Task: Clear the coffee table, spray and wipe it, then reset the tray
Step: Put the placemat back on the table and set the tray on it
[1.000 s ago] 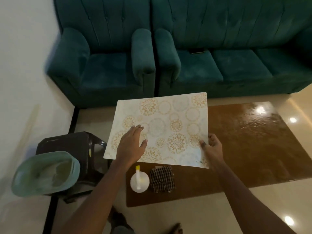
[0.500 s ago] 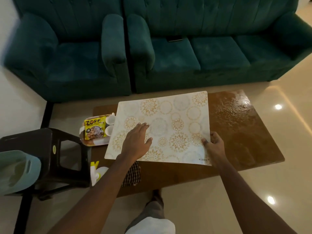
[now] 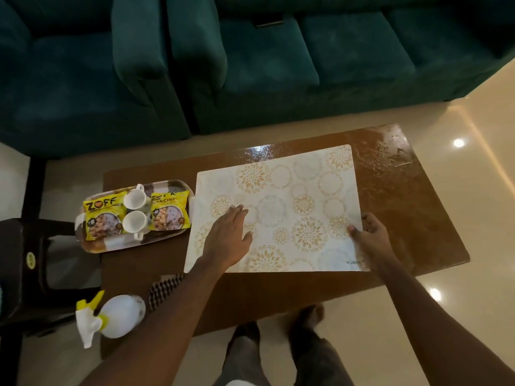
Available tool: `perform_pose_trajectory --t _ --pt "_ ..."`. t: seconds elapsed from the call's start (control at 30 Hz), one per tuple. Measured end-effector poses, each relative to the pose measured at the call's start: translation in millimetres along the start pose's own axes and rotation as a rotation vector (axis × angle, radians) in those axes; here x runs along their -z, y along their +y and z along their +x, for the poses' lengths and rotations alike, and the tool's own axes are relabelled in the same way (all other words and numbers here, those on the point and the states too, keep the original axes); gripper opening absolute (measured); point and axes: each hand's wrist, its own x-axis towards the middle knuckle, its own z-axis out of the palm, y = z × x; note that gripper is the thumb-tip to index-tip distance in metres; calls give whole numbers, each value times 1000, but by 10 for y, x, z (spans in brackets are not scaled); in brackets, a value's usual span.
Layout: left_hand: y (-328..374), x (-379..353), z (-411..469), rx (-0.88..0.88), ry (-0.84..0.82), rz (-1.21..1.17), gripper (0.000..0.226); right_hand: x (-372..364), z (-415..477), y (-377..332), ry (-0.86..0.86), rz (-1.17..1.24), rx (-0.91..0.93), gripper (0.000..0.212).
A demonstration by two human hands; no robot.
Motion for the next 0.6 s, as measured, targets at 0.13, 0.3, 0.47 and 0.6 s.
perform_pose_trajectory --t 0.13,0.3,0.47,0.6 --pt "56 -364 249 47 -20 12 63 130 548 207 -56 -38 -41 16" --pt "178 -858 498 169 -16 7 64 232 1221 419 -145 -171 -27 18" --pt "233 -1232 713 251 12 7 67 311 1701 708 -188 -251 10 21" --pt "248 -1416 853 295 43 20 76 344 1826 885 -133 -452 73 40"
